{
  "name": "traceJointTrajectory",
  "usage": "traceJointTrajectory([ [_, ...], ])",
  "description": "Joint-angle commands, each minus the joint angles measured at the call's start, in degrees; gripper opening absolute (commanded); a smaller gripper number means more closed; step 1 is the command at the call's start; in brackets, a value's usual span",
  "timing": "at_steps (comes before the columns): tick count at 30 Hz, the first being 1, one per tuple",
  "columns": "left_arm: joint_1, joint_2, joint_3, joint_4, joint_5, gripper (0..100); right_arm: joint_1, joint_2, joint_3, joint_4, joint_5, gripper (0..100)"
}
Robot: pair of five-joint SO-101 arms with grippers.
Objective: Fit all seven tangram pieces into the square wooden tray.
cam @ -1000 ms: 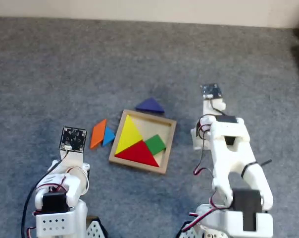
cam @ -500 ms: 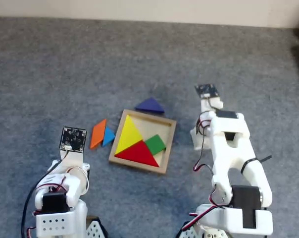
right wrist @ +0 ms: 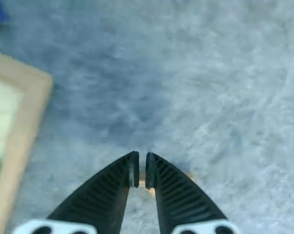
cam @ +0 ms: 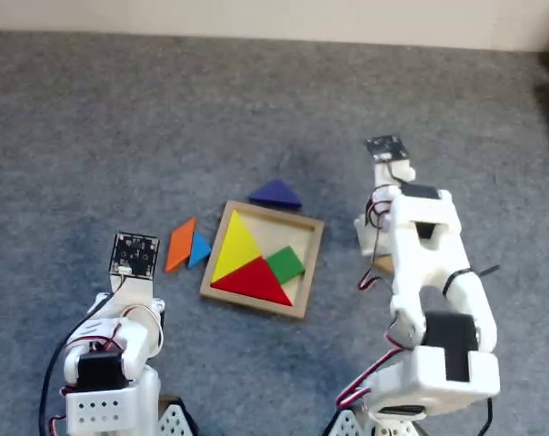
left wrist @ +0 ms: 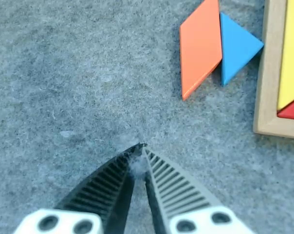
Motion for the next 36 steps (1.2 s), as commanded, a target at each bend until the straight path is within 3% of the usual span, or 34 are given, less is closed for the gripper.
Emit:
traceJointTrajectory([
  [1, -0.04, -0.04, 0.4, 0.18, -0.18, 1, 1.8, 0.4, -2.77, -2.07, 0.97, 3.4],
  [10, -0.04, -0.04, 0.4, 0.18, -0.18, 1, 1.63, 0.48, -1.19, 11.12, 1.23, 3.4],
  [17, -0.04, -0.04, 0.4, 0.18, -0.18, 1, 2.15, 0.48, -0.92, 20.88, 12.57, 3.4],
  [25, -0.04, -0.04, 0.4, 0.18, -0.18, 1, 7.08, 0.4, -1.27, 25.89, 17.58, 3.4],
  [32, -0.04, -0.04, 0.4, 0.18, -0.18, 1, 8.48, 0.22, -1.45, 28.53, 17.58, 3.3],
  [36, -0.04, -0.04, 0.4, 0.18, -0.18, 1, 5.05, -2.51, -5.58, 30.29, 16.18, 3.3],
])
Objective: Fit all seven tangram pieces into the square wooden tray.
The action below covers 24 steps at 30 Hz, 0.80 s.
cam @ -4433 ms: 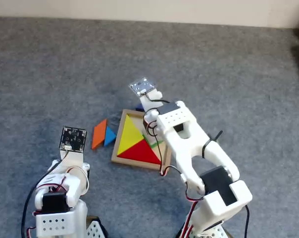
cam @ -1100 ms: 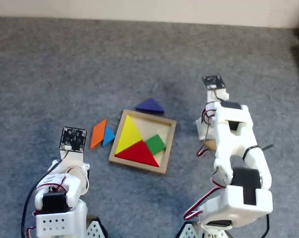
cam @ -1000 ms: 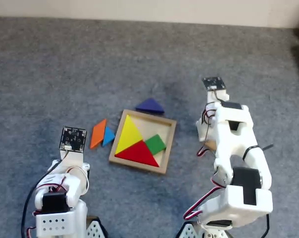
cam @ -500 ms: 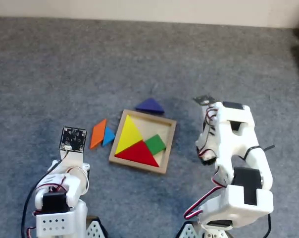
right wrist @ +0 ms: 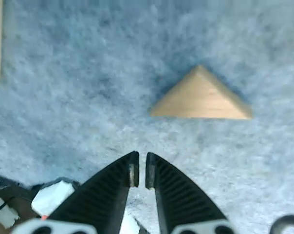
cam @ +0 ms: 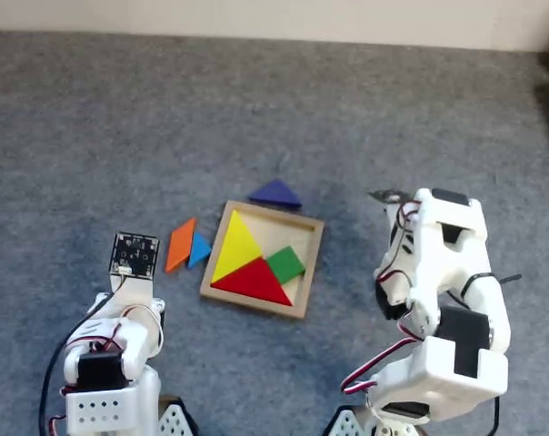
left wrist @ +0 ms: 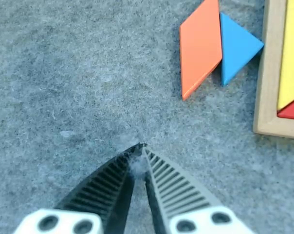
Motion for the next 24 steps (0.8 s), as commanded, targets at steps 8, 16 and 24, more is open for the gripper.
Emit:
traceJointTrajectory([
  [8, -0.04, -0.04, 0.4, 0.18, -0.18, 1, -13.85, -9.36, -5.14, -5.14, -10.2, 3.3],
  [16, -0.04, -0.04, 0.4, 0.18, -0.18, 1, -11.38, -3.65, 4.18, -20.0, -11.16, 3.3],
  [24, -0.04, -0.04, 0.4, 0.18, -0.18, 1, -1.27, -2.51, 7.43, -20.88, -3.52, 3.3],
])
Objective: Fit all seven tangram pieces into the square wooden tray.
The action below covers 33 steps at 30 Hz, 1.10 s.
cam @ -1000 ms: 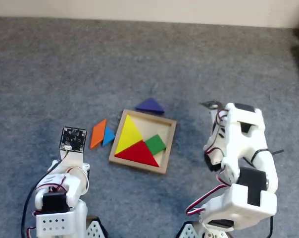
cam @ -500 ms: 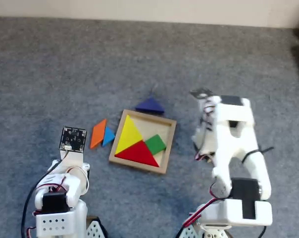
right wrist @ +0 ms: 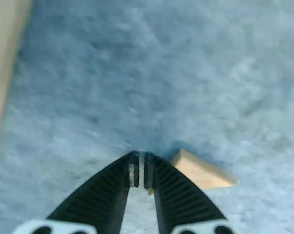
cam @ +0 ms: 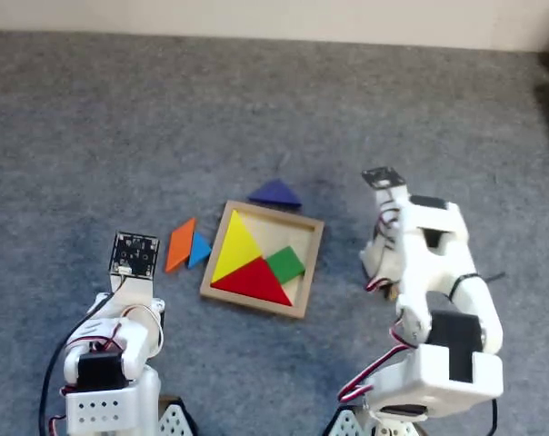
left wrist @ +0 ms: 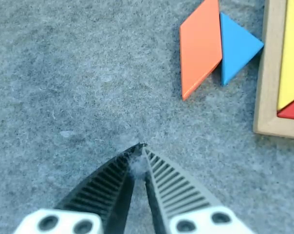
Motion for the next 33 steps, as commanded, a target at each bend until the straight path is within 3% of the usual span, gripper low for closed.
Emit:
traceJointTrajectory([
  [1, -0.04, -0.04, 0.4, 0.18, -0.18, 1, 3.65, -1.01, 2.51, -0.66, 3.96, 3.3],
  [7, -0.04, -0.04, 0.4, 0.18, -0.18, 1, 7.78, -1.19, 2.77, 5.41, 6.95, 3.3],
  [13, -0.04, -0.04, 0.4, 0.18, -0.18, 1, 4.18, -8.48, 0.57, 12.18, 5.71, 3.3],
  [19, -0.04, -0.04, 0.4, 0.18, -0.18, 1, 3.74, -20.79, 0.57, 12.35, -8.79, 3.7],
  [25, -0.04, -0.04, 0.4, 0.18, -0.18, 1, 3.74, -25.89, 0.57, 12.18, -28.75, 3.8],
  [33, -0.04, -0.04, 0.4, 0.18, -0.18, 1, 3.47, -26.42, 1.01, 8.75, -35.87, 3.6],
])
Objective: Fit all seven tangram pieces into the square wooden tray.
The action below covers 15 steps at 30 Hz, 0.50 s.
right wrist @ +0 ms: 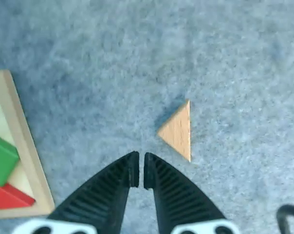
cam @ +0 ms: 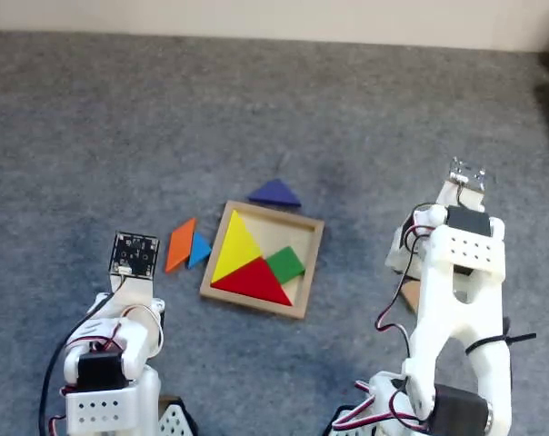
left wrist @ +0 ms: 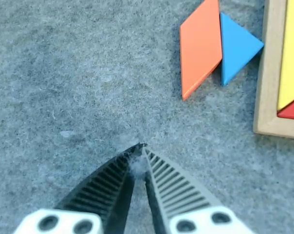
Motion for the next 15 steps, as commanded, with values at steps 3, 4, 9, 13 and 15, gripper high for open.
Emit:
traceJointTrajectory([
  [3, -0.04, -0.04, 0.4, 0.18, -0.18, 1, -4.44, -2.51, 0.75, -1.19, -1.58, 3.4],
  [4, -0.04, -0.04, 0.4, 0.18, -0.18, 1, -5.85, -2.51, 1.63, -1.19, -1.67, 3.3],
  [9, -0.04, -0.04, 0.4, 0.18, -0.18, 1, -7.78, -2.42, 4.53, -1.71, -9.23, 3.3],
  [13, -0.04, -0.04, 0.4, 0.18, -0.18, 1, -7.78, -1.98, 4.53, -1.71, -16.88, 3.3],
  [15, -0.04, -0.04, 0.4, 0.18, -0.18, 1, -7.78, -1.89, 4.53, -1.71, -18.37, 3.8],
])
